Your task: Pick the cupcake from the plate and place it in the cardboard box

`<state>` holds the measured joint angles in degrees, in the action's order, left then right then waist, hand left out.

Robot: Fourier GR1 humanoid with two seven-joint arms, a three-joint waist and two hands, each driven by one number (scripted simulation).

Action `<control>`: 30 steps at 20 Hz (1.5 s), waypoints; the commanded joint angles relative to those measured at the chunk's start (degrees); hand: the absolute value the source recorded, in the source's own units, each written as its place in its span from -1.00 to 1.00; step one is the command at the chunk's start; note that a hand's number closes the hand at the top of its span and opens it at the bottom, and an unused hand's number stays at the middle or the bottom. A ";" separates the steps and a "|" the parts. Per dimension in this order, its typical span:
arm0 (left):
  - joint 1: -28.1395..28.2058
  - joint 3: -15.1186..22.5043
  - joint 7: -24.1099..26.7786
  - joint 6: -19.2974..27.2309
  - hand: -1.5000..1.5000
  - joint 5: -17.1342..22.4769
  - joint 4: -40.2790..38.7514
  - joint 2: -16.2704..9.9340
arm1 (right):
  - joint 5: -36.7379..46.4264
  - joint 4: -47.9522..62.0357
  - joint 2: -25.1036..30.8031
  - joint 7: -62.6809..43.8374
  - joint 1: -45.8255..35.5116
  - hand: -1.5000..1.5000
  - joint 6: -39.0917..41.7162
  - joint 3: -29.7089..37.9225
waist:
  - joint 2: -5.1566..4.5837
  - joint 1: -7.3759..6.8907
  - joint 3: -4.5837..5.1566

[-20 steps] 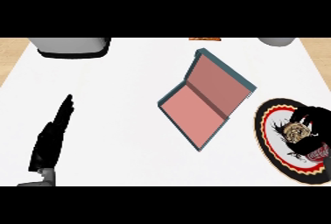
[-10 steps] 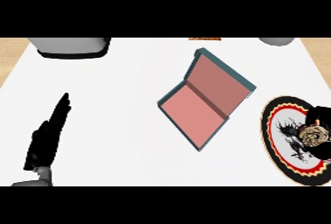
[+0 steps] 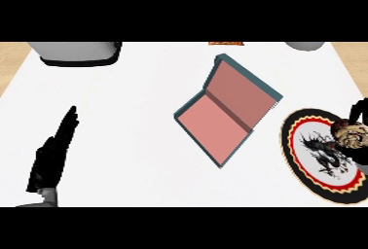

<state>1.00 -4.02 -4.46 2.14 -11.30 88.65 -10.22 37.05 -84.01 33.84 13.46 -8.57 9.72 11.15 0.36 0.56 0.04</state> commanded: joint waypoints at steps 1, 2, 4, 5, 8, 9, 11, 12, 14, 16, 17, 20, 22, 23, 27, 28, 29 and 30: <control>1.36 -0.79 1.32 -0.41 0.00 0.29 -0.13 -0.71 | -11.02 -7.65 -1.66 3.04 -1.57 1.00 5.32 3.65 | 0.17 0.41 0.03; 3.06 1.81 0.23 1.09 0.00 -1.74 3.06 1.21 | -11.06 -9.39 -4.30 0.14 -1.63 1.00 6.11 1.52 | 0.12 -0.22 -0.01; 0.30 -0.07 1.59 1.07 0.00 -1.11 -0.55 0.45 | -14.61 -11.28 -2.82 -0.12 -3.64 1.00 9.62 3.01 | -0.16 -0.10 0.01; 0.54 -1.59 -2.49 -2.32 0.00 1.90 3.08 -1.83 | -14.74 -16.94 -5.25 -1.99 0.02 1.00 8.91 2.11 | 0.01 0.06 -0.01; -0.77 -0.50 0.66 -0.39 0.00 -0.39 -0.86 -0.22 | -19.39 -19.92 -4.93 -9.90 -6.57 1.00 14.04 2.51 | -0.20 -0.35 0.02; -1.53 0.70 -0.31 0.69 0.00 -1.62 -0.90 1.08 | -17.94 -23.23 -7.41 -13.07 -5.27 1.00 12.66 0.66 | -0.23 -0.32 0.00; -2.57 -0.25 -1.63 -0.45 0.00 -0.69 -1.52 0.35 | -18.24 -22.11 -7.06 -18.29 -11.80 1.00 13.50 -0.01 | -0.31 -0.68 0.00; 0.19 -1.11 2.25 -1.24 0.00 -0.13 -1.25 -0.35 | -18.88 -22.28 -6.88 -18.54 -11.74 1.00 14.33 0.58 | -0.30 -0.73 -0.01; -1.06 -2.05 1.05 -2.24 0.00 0.88 -1.47 -1.11 | -16.03 -23.28 -10.50 -23.89 -14.60 1.00 12.73 -4.77 | -0.33 -0.88 0.00; -3.69 -3.10 0.82 -1.43 0.00 0.23 -2.99 -1.73 | -15.13 -21.57 -10.77 -28.07 -19.81 1.00 13.40 -6.29 | -0.38 -0.93 0.01; 2.48 0.52 2.08 0.09 0.00 -1.82 2.08 1.08 | -13.37 -21.72 -11.87 -31.98 -22.26 1.00 12.87 -8.22 | -0.30 -1.35 0.01; -0.35 -0.49 0.45 -1.56 0.00 -0.20 0.10 0.63 | -10.11 -13.57 -14.19 -32.22 -27.22 1.00 11.63 -10.88 | -0.43 -1.40 0.01; -3.18 -0.27 -1.32 -0.48 0.00 -1.64 -1.29 0.89 | -10.11 -11.15 -15.70 -32.97 -30.18 1.00 12.33 -11.73 | -0.42 -1.15 -0.01; -3.64 1.72 -2.57 0.31 0.00 -2.76 -0.78 2.52 | -6.90 -8.69 -18.81 -31.88 -29.77 1.00 8.90 -14.86 | -0.49 -1.35 -0.01; -2.95 0.25 -1.36 -1.16 0.00 -1.25 -0.89 1.41 | -2.23 1.05 -22.43 -31.34 -32.66 1.00 6.34 -18.40 | -0.63 -1.78 -0.01; -0.73 -0.46 -0.32 -1.97 0.00 -0.87 1.09 0.25 | -2.75 2.38 -22.80 -30.91 -33.35 1.00 6.76 -17.85 | -0.50 -1.60 -0.02; -0.44 -0.97 -2.42 -2.70 0.00 -0.09 3.83 -0.42 | -1.80 4.31 -23.77 -32.64 -35.70 1.00 6.52 -18.11 | -0.45 -1.71 -0.02; -2.07 -1.40 0.82 -2.60 0.00 -0.08 -1.54 -0.08 | 0.15 6.73 -24.70 -30.73 -34.81 1.00 4.66 -19.48 | -0.55 -1.44 -0.01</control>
<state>-0.56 -4.50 -5.18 0.54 -12.17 89.08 -9.72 33.08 -84.88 12.68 -17.77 -40.73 17.42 -5.33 -0.12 -0.91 0.03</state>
